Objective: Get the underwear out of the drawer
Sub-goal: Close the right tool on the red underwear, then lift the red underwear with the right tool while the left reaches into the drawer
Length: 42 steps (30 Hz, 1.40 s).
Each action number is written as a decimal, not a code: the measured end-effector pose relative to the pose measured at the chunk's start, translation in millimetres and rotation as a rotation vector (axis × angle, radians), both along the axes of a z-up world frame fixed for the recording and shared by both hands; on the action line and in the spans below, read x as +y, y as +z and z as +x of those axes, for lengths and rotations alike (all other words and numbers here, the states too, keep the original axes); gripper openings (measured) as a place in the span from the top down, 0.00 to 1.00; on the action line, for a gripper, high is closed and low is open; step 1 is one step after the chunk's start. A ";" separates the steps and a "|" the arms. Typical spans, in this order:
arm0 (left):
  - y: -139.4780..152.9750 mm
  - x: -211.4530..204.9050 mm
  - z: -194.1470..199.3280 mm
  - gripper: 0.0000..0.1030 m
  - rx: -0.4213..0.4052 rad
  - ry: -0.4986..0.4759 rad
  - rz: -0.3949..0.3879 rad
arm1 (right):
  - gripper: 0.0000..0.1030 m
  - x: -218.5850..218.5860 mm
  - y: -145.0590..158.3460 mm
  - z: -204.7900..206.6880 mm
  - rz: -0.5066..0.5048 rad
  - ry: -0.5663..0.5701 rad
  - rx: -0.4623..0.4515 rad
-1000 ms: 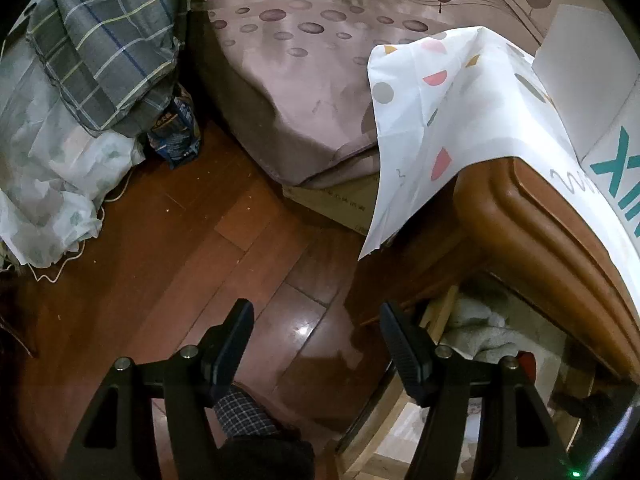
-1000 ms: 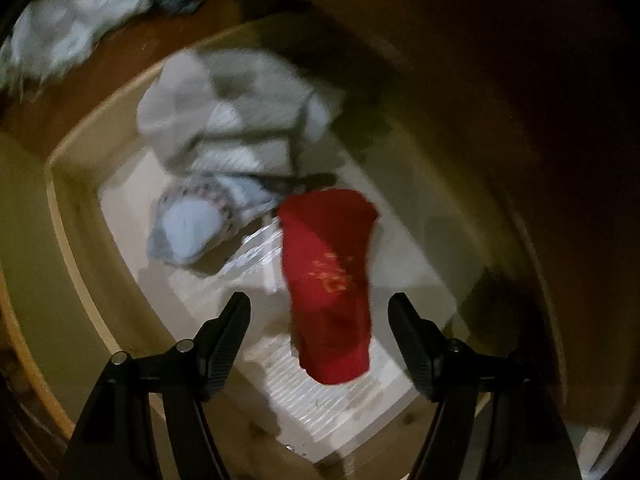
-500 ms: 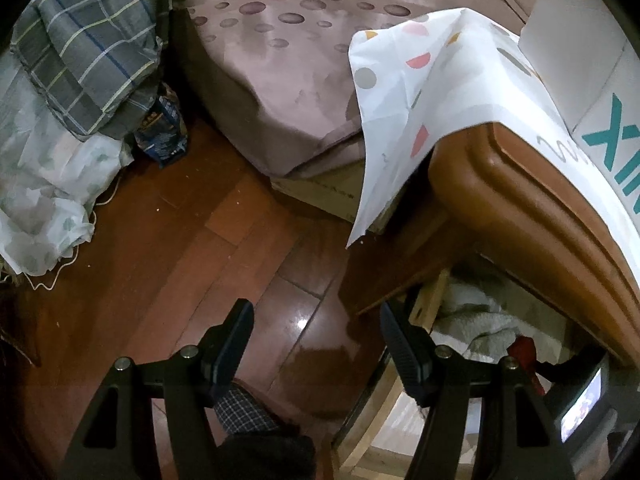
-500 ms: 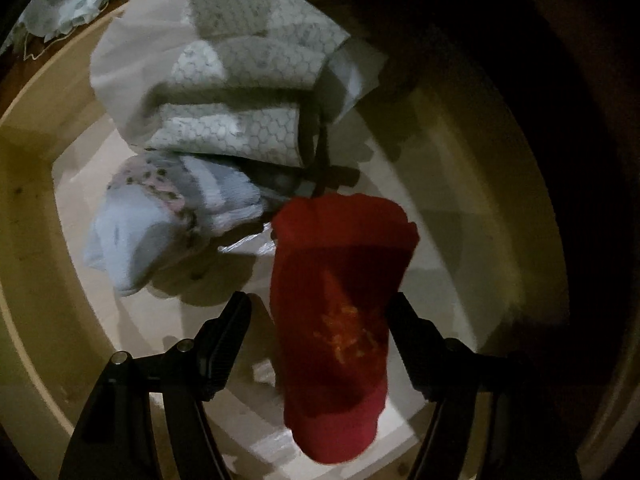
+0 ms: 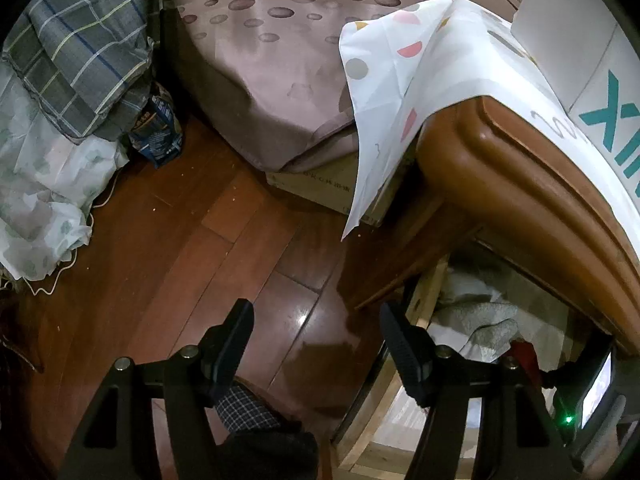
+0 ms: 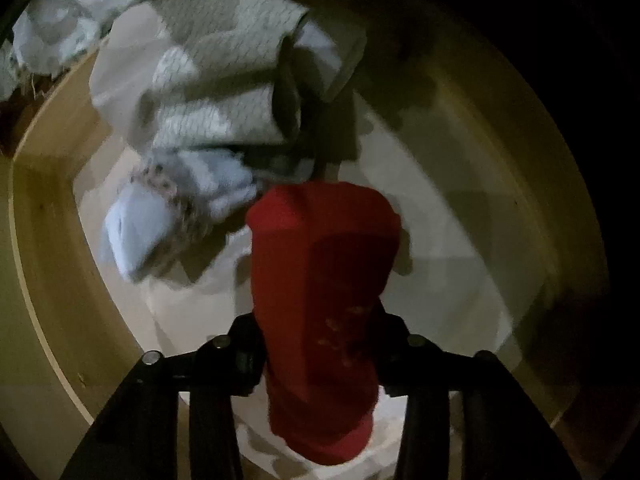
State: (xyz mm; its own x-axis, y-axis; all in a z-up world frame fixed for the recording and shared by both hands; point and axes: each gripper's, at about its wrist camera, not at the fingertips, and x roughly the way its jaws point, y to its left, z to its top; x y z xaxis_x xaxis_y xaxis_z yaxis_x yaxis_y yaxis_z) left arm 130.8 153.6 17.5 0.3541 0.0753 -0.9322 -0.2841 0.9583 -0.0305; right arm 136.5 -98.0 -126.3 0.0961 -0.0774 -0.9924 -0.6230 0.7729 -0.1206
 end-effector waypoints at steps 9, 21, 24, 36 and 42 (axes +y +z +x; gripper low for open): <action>-2.9 -15.8 -0.7 0.35 0.007 -0.125 -0.020 | 0.70 -29.0 10.2 -17.8 -0.036 -0.014 0.023; -18.9 -55.1 -2.4 0.35 0.045 -0.310 -0.034 | 0.71 -63.4 75.0 -66.2 0.130 -0.288 -0.103; -23.5 -67.7 -4.2 0.35 0.048 -0.371 -0.019 | 0.71 -78.2 101.5 -68.5 0.209 -0.434 -0.170; -32.6 -119.8 -13.4 0.35 0.047 -0.579 0.059 | 0.71 -111.0 137.3 -108.5 0.338 -0.765 -0.393; -42.5 -137.1 -11.5 0.35 0.057 -0.695 0.085 | 0.71 -124.3 142.8 -114.7 0.378 -0.801 -0.427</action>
State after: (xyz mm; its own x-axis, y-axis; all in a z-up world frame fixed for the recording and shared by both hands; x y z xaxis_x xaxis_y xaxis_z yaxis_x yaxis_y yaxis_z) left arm 119.3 16.5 -24.9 0.2975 -0.0770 -0.9516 0.3965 0.9167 0.0498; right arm 21.8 -222.3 16.5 0.5096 0.0394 -0.8595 0.1410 0.9816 0.1286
